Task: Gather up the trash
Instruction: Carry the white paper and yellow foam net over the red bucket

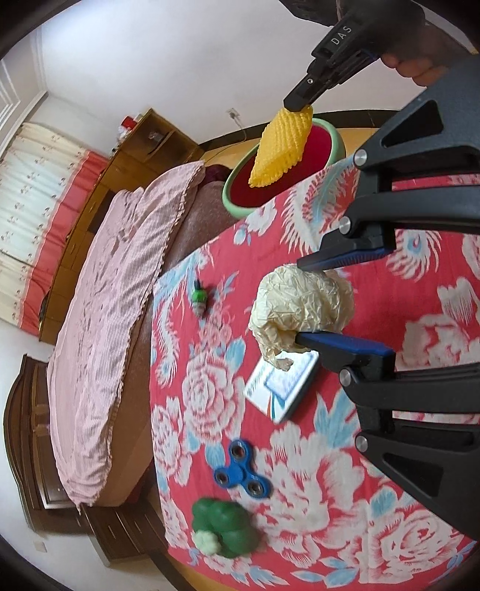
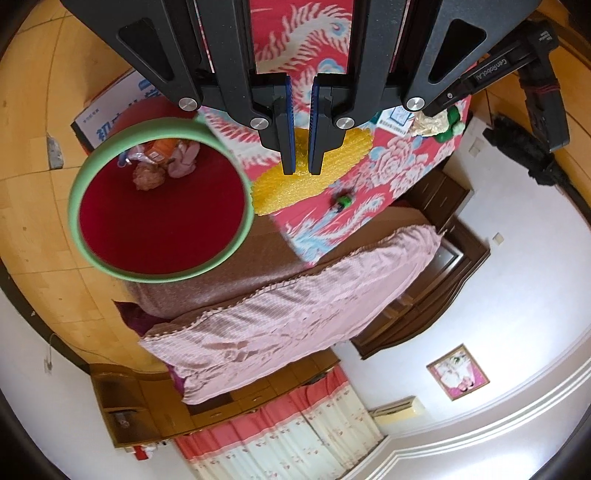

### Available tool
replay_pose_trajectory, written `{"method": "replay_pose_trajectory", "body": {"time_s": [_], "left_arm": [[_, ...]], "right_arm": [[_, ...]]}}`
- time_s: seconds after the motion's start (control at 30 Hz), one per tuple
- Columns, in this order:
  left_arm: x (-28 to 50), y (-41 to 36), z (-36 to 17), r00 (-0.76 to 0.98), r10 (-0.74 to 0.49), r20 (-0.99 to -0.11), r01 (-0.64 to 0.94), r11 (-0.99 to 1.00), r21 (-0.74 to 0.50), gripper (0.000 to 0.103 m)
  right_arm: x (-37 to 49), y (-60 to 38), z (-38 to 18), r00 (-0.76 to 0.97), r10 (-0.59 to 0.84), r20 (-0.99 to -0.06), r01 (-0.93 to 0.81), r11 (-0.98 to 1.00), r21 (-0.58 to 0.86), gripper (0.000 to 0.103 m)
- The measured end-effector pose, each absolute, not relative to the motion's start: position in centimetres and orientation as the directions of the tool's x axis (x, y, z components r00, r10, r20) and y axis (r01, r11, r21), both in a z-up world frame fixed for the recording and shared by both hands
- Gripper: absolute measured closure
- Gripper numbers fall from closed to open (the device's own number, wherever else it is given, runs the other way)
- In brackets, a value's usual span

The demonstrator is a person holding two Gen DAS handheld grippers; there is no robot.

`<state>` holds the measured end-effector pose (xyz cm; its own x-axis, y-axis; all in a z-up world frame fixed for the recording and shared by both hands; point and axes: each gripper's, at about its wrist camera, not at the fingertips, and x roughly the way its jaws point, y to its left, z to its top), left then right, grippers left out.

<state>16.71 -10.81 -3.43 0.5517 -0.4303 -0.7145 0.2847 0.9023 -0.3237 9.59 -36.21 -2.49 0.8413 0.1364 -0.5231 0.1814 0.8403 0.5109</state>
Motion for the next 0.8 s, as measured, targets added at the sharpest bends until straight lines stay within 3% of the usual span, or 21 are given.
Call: {"method": "replay_pose_trajectory", "body": {"time_s": [0.8], "left_arm": [[18.3,-21.8,-3.8,0.452,-0.484,-0.749,0.45,0.849,-0.277,0.07]], "right_arm": [[8.2,-43.5,-5.0,0.829,0.011,-0.56,0.347,0.776,0.528,0.096]]}}
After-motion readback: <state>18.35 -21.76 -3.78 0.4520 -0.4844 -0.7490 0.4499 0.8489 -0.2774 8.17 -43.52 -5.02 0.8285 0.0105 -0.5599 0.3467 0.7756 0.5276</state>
